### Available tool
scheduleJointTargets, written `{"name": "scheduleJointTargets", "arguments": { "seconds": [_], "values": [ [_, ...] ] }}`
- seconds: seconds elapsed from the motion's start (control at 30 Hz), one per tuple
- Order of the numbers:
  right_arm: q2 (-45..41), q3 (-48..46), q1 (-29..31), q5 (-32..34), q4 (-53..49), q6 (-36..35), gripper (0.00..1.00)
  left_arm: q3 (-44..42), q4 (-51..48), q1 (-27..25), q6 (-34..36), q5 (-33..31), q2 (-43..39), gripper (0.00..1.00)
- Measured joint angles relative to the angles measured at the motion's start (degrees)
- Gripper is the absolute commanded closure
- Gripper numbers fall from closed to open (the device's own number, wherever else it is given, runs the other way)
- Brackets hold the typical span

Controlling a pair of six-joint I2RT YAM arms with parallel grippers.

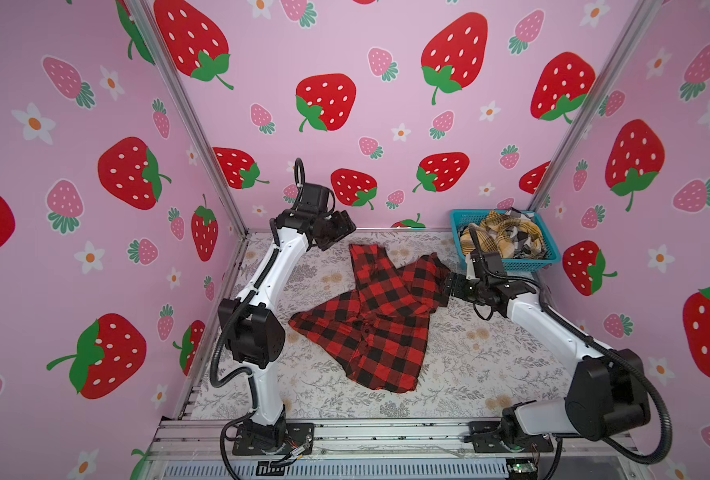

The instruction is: Fold and stack the long sleeve shirts

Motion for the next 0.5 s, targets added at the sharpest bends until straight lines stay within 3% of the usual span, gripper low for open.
{"name": "scheduleJointTargets", "arguments": {
  "seconds": [0.1,0.2,0.33,0.4,0.5],
  "values": [
    [3.1,0.0,-0.04,-0.98,0.96,-0.94,0.16,-15.28,-0.59,2.78,-0.26,-0.76,-6.1,0.11],
    [7.37,0.94,-0.2,-0.9,1.07,-1.49,0.18,-30.88,-1.05,5.46,-0.59,-0.66,-19.43,0.1],
    [12.63,1.44,-1.07,-1.57,2.38,-1.01,0.21,-44.57,-1.14,9.81,-1.51,-0.02,-34.25,0.08],
    [14.86,1.44,-1.22,-2.38,3.43,-0.24,0.23,-49.27,0.72,12.44,-2.36,2.56,-35.69,0.08],
    [16.72,1.44,-1.4,-3.5,4.7,0.61,0.25,-53.07,4.48,14.71,-4.22,6.29,-31.58,0.08]
  ]
}}
